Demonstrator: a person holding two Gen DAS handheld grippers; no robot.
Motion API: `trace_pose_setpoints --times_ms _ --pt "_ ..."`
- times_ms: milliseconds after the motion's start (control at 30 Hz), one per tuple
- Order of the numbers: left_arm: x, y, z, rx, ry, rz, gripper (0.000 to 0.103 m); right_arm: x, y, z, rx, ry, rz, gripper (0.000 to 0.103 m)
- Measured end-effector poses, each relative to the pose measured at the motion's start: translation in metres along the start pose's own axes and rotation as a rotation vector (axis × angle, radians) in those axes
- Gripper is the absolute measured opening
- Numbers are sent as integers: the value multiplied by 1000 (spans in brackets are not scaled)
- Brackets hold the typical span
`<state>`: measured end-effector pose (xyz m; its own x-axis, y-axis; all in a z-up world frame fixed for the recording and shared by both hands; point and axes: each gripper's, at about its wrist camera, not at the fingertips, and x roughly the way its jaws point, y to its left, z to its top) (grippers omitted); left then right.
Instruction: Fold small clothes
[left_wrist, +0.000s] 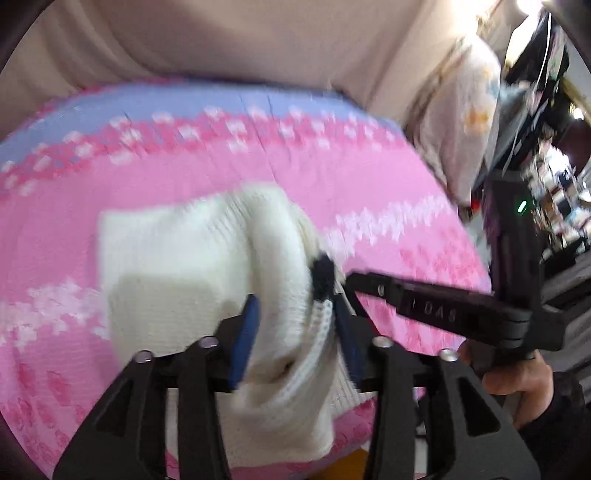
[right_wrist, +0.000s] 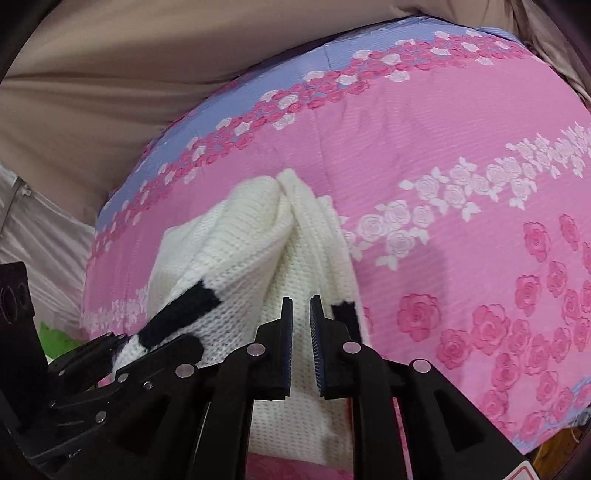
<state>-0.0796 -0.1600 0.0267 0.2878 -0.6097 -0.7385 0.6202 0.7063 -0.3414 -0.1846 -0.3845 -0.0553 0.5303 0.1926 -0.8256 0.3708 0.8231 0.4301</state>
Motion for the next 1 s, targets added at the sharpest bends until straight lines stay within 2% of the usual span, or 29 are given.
trace_pose_setpoints --times_ms 33,67,100,233,367,467,533,600,700,767,800,833,867,933,1000 --pt "-21 11 -1 -21 -74 46 64 -3 1 -2 -13 -4 1 33" --pt "-40 25 -4 -56 -135 95 69 -4 6 -3 -25 -10 7 42" --pt "-51 35 -8 -87 -164 125 70 -6 11 -3 -39 -15 17 56" --pt "-89 106 -33 -323 -210 248 70 6 36 -2 -88 21 42 67" --pt "-107 144 -60 -459 -195 329 69 13 49 5 -88 33 51 67" --pt "-120 150 -76 -475 -187 358 70 4 47 11 -25 9 100 67" --pt "-119 147 -75 -465 -179 354 70 0 44 13 10 18 148 70" --pt "-114 141 -66 -423 -171 334 70 10 44 12 -19 54 104 75" --pt "-98 125 -49 -312 -120 266 71 42 41 3 -45 164 -7 76" --pt "-84 113 -42 -240 -73 238 71 55 39 -3 -38 193 24 67" --pt "-75 103 -38 -195 -46 228 71 59 43 -3 -31 215 60 37" --pt "-70 98 -37 -162 -31 220 71 57 47 0 -18 222 102 22" --pt "-66 89 -34 -124 -19 203 71 47 50 5 -4 199 155 21" --pt "-59 75 -34 -56 13 146 71 6 56 21 -1 94 322 18" --pt "-45 62 -39 4 96 41 74 -18 49 27 -17 44 373 18"
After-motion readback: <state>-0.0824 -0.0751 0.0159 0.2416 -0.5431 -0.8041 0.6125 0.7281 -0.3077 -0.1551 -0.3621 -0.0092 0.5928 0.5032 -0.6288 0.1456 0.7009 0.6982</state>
